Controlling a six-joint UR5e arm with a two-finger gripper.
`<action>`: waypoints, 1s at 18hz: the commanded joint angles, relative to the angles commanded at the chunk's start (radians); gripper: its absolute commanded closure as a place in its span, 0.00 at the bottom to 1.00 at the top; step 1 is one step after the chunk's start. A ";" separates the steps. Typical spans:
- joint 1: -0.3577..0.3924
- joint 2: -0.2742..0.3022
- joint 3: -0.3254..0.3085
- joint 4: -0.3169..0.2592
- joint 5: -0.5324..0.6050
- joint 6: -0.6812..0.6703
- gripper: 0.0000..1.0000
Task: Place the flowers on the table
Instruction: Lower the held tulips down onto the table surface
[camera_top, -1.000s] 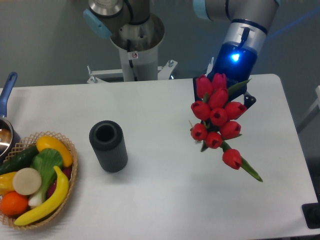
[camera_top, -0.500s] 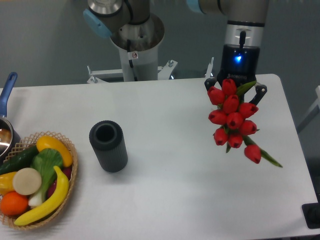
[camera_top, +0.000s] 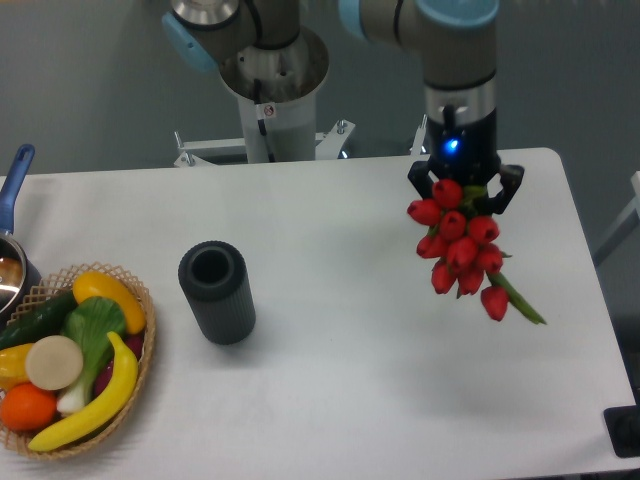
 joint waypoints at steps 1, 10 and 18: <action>-0.012 -0.028 0.000 0.003 0.014 0.011 0.64; -0.112 -0.239 0.049 0.012 0.184 0.034 0.64; -0.120 -0.286 0.058 0.012 0.178 0.031 0.47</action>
